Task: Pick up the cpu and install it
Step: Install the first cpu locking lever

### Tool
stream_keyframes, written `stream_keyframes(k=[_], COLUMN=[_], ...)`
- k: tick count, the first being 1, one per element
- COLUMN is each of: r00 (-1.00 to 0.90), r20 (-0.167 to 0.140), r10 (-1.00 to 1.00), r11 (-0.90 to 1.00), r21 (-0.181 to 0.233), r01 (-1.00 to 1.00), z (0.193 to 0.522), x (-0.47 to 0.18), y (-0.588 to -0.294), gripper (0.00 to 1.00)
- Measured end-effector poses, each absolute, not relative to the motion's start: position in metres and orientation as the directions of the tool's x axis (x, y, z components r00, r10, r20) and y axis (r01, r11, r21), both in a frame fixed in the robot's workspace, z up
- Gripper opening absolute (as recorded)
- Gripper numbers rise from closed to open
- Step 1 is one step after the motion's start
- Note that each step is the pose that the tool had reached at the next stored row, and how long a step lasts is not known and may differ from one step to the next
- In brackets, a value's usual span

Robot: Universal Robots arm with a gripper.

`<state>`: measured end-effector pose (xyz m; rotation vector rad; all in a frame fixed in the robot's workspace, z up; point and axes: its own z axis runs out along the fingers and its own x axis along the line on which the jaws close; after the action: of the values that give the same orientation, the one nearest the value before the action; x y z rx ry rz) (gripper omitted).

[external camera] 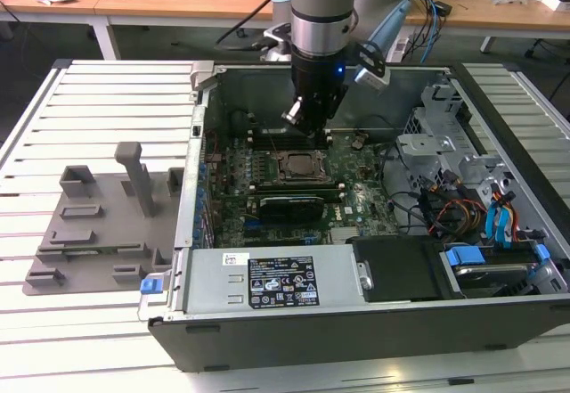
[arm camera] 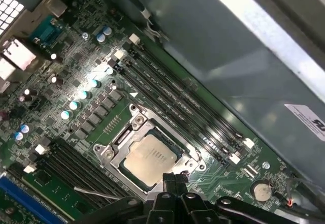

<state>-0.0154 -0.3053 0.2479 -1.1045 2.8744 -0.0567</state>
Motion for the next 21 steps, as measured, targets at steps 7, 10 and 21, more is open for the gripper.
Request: stream_keyframes(k=[7,10,21], r00=[-0.687,-0.653,-0.799], r20=[-0.045,-0.045,-0.037], r10=[-0.725,-0.756,-0.600], r11=[0.689,0.655,0.799], r21=[-0.056,-0.056,-0.064], r01=[-0.723,-0.754,-0.597], z=[0.2479,0.2479,0.2479], x=[-0.0154,-0.0154,-0.0154], y=[-0.3053,-0.3053,-0.3053], gripper=[0.11,0.11,0.11])
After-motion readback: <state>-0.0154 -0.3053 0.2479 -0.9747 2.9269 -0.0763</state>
